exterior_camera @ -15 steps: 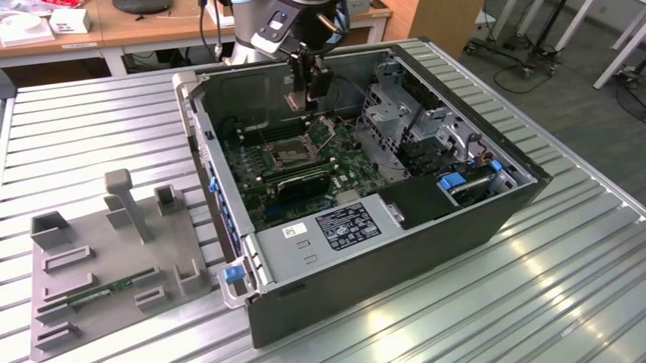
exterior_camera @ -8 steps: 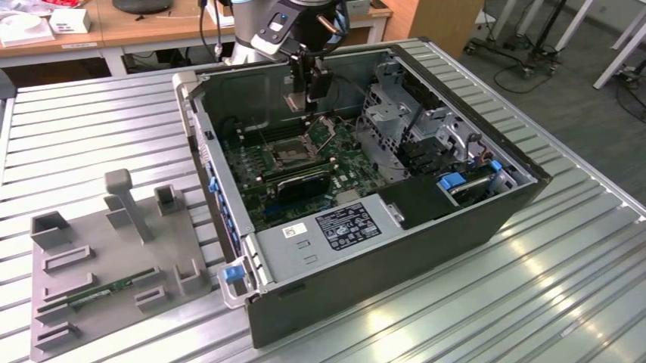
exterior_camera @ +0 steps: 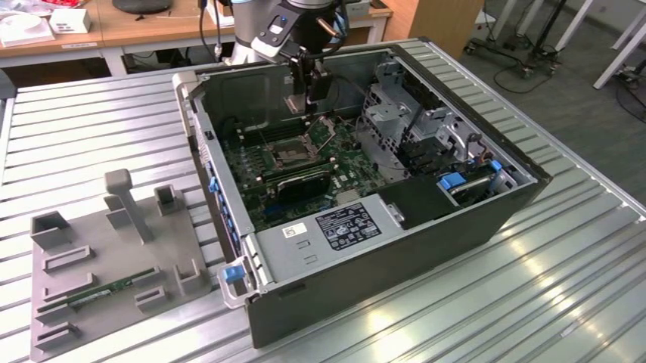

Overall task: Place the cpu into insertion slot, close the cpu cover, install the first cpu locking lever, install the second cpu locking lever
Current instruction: 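Place the cpu into insertion slot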

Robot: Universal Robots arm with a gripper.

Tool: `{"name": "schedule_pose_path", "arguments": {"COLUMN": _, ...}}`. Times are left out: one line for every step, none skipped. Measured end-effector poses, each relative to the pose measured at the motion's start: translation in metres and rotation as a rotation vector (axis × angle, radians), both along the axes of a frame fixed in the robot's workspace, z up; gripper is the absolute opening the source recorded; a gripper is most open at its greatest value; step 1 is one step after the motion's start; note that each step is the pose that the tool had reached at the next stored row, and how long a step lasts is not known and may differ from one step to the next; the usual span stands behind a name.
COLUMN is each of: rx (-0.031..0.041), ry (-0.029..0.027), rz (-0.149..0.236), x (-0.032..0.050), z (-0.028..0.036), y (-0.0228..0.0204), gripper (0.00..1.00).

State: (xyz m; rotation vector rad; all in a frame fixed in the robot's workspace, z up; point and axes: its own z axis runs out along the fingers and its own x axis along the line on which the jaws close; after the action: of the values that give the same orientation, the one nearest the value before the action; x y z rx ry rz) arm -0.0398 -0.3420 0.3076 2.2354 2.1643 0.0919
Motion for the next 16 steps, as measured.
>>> {"name": "schedule_pose_path", "arguments": {"rx": 0.0000, "ry": 0.0000, "rz": 0.000, "x": 0.0000, "z": -0.0005, "y": 0.0000, "gripper": 0.54}}
{"name": "schedule_pose_path", "arguments": {"rx": -0.0001, "ry": 0.0000, "rz": 0.000, "x": 0.0000, "z": -0.0010, "y": 0.0000, "gripper": 0.54}}
{"name": "schedule_pose_path", "arguments": {"rx": 0.0000, "ry": 0.0000, "rz": 0.000, "x": 0.0000, "z": -0.0016, "y": 0.0000, "gripper": 0.54}}
{"name": "schedule_pose_path", "arguments": {"rx": -0.0001, "ry": 0.0001, "rz": 0.000, "x": 0.0000, "z": -0.0020, "y": 0.0000, "gripper": 0.54}}
{"name": "schedule_pose_path", "arguments": {"rx": -0.0001, "ry": 0.0001, "rz": 0.000, "x": 0.0000, "z": -0.0024, "y": 0.0000, "gripper": 0.54}}
{"name": "schedule_pose_path", "arguments": {"rx": -0.0003, "ry": 0.0001, "rz": 0.000, "x": 0.0000, "z": -0.0026, "y": 0.0000, "gripper": 0.54}}
{"name": "schedule_pose_path", "arguments": {"rx": -0.0003, "ry": 0.0001, "rz": 0.000, "x": 0.0000, "z": -0.0027, "y": 0.0000, "gripper": 0.54}}
{"name": "schedule_pose_path", "arguments": {"rx": 0.0000, "ry": -0.0001, "rz": 0.000, "x": 0.0000, "z": -0.0039, "y": 0.0000, "gripper": 0.54}}
{"name": "schedule_pose_path", "arguments": {"rx": 0.0006, "ry": 0.0000, "rz": 0.000, "x": 0.0000, "z": -0.0049, "y": 0.0003, "gripper": 0.54}}
{"name": "schedule_pose_path", "arguments": {"rx": 0.0007, "ry": 0.0000, "rz": 0.000, "x": 0.0000, "z": -0.0051, "y": 0.0003, "gripper": 0.54}}
{"name": "schedule_pose_path", "arguments": {"rx": 0.0007, "ry": -0.0001, "rz": 0.000, "x": 0.0000, "z": -0.0052, "y": 0.0003, "gripper": 0.54}}
{"name": "schedule_pose_path", "arguments": {"rx": 0.0008, "ry": -0.0001, "rz": 0.000, "x": 0.0000, "z": -0.0055, "y": 0.0003, "gripper": 0.54}}
{"name": "schedule_pose_path", "arguments": {"rx": 0.0007, "ry": -0.0001, "rz": 0.000, "x": 0.0000, "z": -0.0057, "y": 0.0003, "gripper": 0.54}}
{"name": "schedule_pose_path", "arguments": {"rx": 0.0005, "ry": 0.0000, "rz": 0.000, "x": 0.0000, "z": -0.0059, "y": 0.0003, "gripper": 0.54}}
{"name": "schedule_pose_path", "arguments": {"rx": 0.0004, "ry": 0.0001, "rz": 0.000, "x": 0.0000, "z": -0.0061, "y": 0.0003, "gripper": 0.54}}
{"name": "schedule_pose_path", "arguments": {"rx": 0.0005, "ry": 0.0000, "rz": 0.000, "x": 0.0000, "z": -0.0062, "y": 0.0003, "gripper": 0.54}}
